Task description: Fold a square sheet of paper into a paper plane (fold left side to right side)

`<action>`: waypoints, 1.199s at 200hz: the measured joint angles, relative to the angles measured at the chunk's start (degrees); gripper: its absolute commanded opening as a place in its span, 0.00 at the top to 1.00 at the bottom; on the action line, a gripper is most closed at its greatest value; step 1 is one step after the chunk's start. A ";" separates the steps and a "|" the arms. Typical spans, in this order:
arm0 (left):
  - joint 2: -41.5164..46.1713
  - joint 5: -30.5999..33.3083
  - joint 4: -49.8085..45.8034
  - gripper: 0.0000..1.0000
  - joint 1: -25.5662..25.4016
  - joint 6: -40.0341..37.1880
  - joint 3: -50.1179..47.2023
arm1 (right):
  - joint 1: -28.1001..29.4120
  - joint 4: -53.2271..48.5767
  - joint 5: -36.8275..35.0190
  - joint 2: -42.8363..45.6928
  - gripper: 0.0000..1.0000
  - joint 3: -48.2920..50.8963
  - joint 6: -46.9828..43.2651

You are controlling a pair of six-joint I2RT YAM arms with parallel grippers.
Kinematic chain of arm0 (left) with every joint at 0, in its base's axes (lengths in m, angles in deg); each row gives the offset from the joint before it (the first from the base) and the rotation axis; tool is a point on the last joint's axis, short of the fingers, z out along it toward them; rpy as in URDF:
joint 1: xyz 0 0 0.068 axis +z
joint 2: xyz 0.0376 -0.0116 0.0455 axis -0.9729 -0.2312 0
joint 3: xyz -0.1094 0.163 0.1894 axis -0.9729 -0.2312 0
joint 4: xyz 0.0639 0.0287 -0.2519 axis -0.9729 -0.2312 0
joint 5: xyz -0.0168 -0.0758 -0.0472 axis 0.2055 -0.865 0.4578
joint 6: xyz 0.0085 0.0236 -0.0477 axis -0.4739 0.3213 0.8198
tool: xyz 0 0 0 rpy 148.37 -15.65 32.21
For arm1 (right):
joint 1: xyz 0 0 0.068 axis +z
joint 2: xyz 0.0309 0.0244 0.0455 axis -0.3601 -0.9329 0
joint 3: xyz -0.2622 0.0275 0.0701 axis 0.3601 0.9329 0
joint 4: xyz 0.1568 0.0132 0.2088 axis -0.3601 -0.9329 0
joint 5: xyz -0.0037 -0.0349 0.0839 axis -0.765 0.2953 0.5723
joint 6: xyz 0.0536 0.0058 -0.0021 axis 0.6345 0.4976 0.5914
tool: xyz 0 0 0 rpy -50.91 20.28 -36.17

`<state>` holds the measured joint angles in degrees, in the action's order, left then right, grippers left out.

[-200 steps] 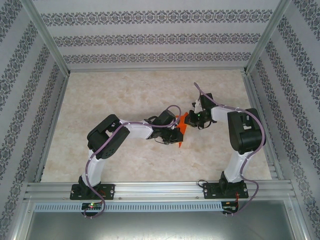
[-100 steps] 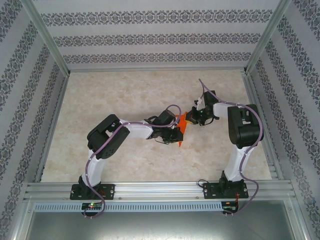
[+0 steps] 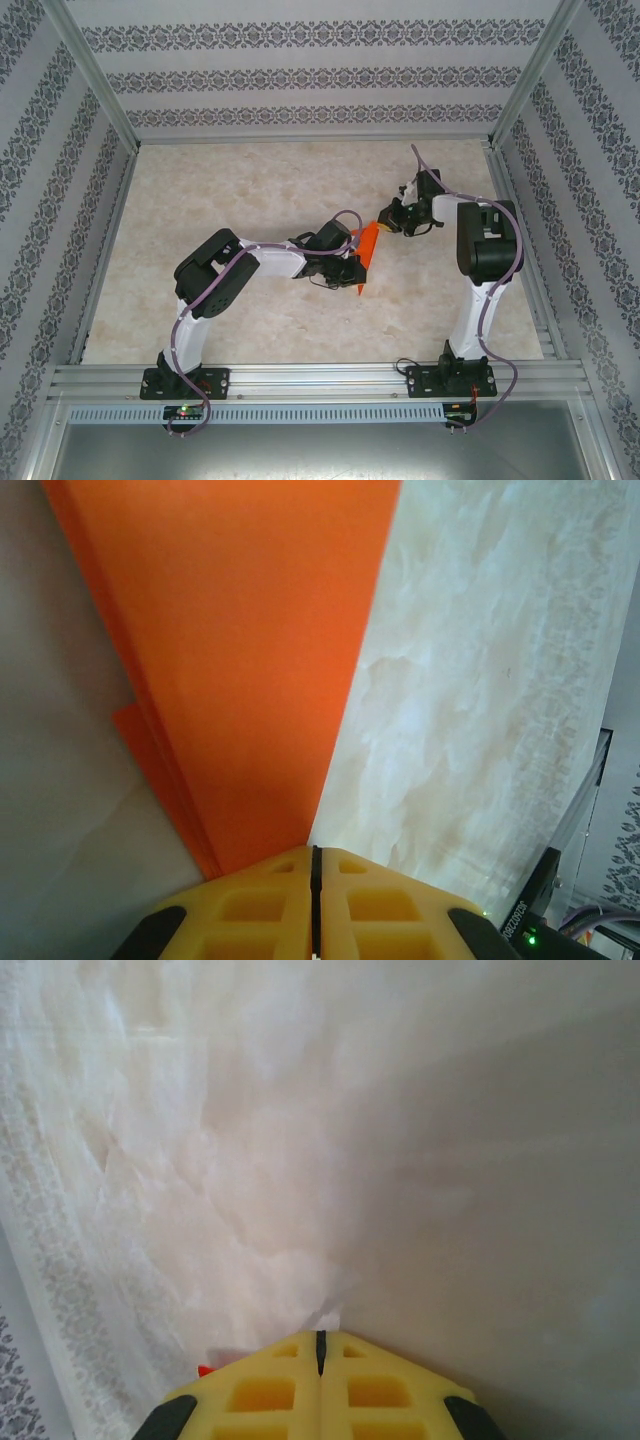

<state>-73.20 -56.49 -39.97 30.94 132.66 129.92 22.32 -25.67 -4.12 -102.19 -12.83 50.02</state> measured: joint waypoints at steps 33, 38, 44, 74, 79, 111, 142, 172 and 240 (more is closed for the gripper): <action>0.00 -0.59 -0.22 0.89 -0.02 0.02 0.00 | -1.11 0.66 -0.92 0.81 1.00 0.02 -0.07; 0.00 -0.61 -0.22 0.89 -0.02 0.00 0.00 | -1.18 0.92 -1.09 1.57 1.00 0.48 -0.09; 0.00 -0.61 -0.22 0.89 -0.02 0.02 0.00 | -1.22 1.14 -1.11 2.75 1.00 1.27 -0.09; 0.00 -0.72 -0.22 0.89 -0.02 0.02 0.00 | -0.63 3.23 -1.05 13.03 1.00 8.68 0.04; 0.00 -0.72 -0.22 0.89 -0.02 0.02 0.00 | -0.24 3.69 -0.92 14.69 1.00 10.01 0.26; 0.00 -0.72 -0.22 0.89 -0.02 0.02 0.00 | 3.61 7.26 -0.09 19.74 1.00 18.34 2.25; 0.00 -0.72 -0.22 0.89 -0.02 0.02 0.00 | 6.82 8.66 0.72 19.21 1.00 23.30 4.04; 0.00 -0.70 -0.22 0.88 -0.02 0.00 0.00 | 7.67 10.86 1.53 17.51 1.00 23.41 4.39; 2.45 -0.48 -0.04 0.73 -0.11 -0.22 -1.97 | 8.07 7.37 -0.07 13.97 1.00 21.66 2.75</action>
<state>-70.75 -56.97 -40.01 30.83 132.44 127.96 30.38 -18.31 -4.18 -88.22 8.83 52.78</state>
